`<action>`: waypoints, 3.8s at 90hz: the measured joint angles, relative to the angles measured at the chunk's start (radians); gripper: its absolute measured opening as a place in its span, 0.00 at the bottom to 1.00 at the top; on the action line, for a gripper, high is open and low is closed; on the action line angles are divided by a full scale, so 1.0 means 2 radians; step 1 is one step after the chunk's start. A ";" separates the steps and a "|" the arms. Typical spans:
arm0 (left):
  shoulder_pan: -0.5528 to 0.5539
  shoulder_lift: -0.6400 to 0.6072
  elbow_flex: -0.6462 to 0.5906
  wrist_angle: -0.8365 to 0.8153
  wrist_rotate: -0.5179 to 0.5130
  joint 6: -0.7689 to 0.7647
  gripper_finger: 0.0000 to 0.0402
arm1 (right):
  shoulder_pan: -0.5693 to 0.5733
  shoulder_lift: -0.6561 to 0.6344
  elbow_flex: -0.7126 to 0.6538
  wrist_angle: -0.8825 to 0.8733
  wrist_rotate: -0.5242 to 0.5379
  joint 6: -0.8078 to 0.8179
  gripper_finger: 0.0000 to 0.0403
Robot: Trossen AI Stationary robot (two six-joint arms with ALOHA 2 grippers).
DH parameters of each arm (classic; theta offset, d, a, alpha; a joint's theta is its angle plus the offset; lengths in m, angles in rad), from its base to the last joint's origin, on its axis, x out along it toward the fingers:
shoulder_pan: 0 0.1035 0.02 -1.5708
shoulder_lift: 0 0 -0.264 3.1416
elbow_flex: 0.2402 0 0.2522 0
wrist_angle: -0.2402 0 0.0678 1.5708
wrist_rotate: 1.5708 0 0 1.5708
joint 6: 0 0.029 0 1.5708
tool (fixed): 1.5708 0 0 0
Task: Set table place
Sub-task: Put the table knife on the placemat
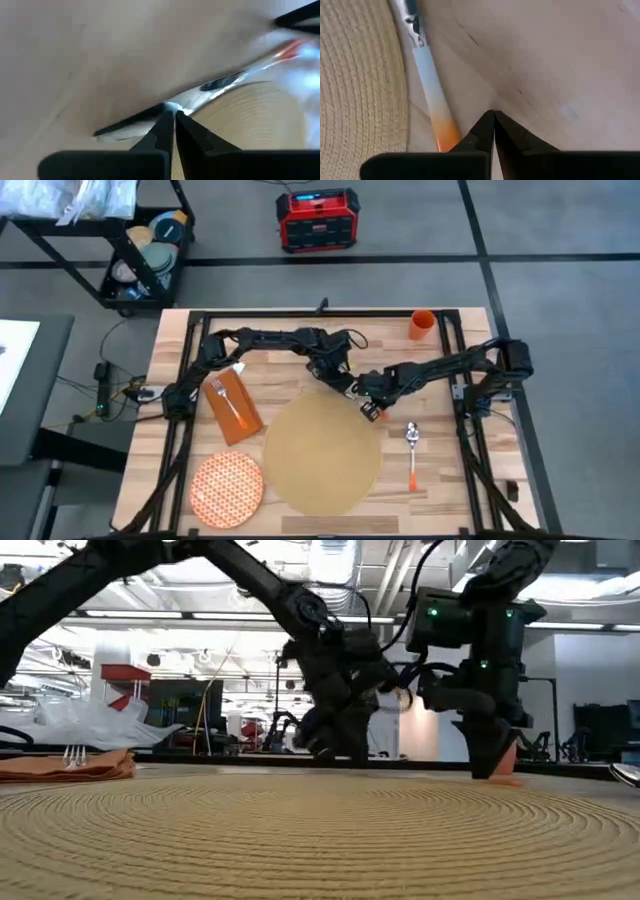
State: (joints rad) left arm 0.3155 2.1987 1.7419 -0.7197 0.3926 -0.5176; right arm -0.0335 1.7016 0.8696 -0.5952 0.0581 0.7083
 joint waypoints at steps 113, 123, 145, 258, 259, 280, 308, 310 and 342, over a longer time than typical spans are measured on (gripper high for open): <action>-0.050 -0.076 -0.056 -0.103 -0.041 0.146 0.00 | 0.038 0.006 0.021 0.065 -0.026 -0.027 0.07; -0.050 -0.076 -0.056 -0.100 -0.042 0.147 0.00 | 0.031 0.008 0.021 0.072 -0.038 -0.016 0.16; -0.050 -0.076 -0.056 -0.087 -0.042 0.141 0.00 | 0.005 0.007 0.020 0.075 -0.058 -0.012 0.30; -0.050 -0.076 -0.055 -0.054 -0.043 0.134 0.00 | 0.000 0.055 0.044 0.011 0.028 -0.046 0.14; -0.050 -0.076 -0.055 -0.054 -0.043 0.134 0.00 | 0.000 0.055 0.044 0.010 0.028 -0.046 0.12; -0.049 -0.076 -0.055 -0.055 -0.043 0.138 0.00 | -0.008 0.053 0.054 -0.010 0.026 -0.039 0.00; -0.049 -0.076 -0.055 -0.119 -0.055 0.157 0.00 | 0.010 0.058 0.103 -0.055 0.026 -0.055 0.00; -0.048 -0.076 -0.055 -0.128 -0.065 0.163 0.00 | 0.012 0.058 0.107 -0.063 0.032 -0.056 0.00; -0.050 -0.077 -0.055 -0.172 -0.074 0.162 0.00 | 0.015 0.057 0.117 -0.080 0.057 -0.071 0.00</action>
State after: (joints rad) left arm 0.2159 2.0451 1.6324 -1.0640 0.2442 -0.1931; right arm -0.0031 1.8155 1.1045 -0.7555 0.1726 0.5658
